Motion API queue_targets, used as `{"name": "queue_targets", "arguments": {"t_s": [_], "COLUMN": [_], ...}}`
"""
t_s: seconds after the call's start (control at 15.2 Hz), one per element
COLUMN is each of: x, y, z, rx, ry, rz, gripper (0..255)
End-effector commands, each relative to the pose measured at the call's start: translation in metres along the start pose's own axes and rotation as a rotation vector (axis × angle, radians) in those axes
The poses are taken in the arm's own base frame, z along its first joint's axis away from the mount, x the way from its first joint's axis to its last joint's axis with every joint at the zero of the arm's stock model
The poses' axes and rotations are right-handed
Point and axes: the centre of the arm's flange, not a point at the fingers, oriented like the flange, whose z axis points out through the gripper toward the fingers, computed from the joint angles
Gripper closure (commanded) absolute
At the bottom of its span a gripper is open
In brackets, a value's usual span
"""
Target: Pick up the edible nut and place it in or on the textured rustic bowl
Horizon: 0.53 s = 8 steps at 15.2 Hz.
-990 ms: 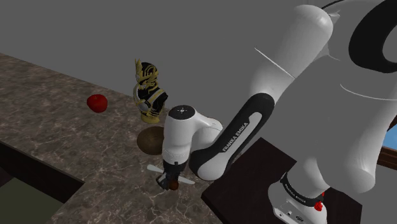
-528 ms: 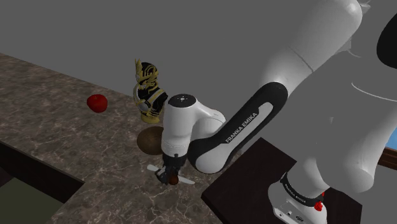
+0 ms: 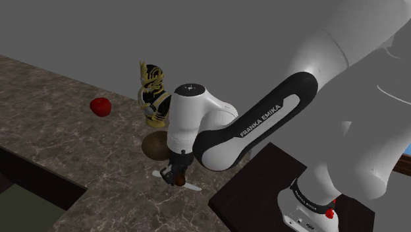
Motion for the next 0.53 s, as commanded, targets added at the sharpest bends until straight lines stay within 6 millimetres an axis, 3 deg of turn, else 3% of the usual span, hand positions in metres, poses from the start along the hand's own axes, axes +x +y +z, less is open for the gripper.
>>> {"name": "queue_targets", "arguments": {"t_s": [0.0, 0.46], "x": [0.012, 0.094], "y": [0.005, 0.046], "z": [-0.005, -0.010], "rx": [0.000, 0.000], "ry": [-0.001, -0.001], "rz": [0.000, 0.000], "gripper": [255, 255]}}
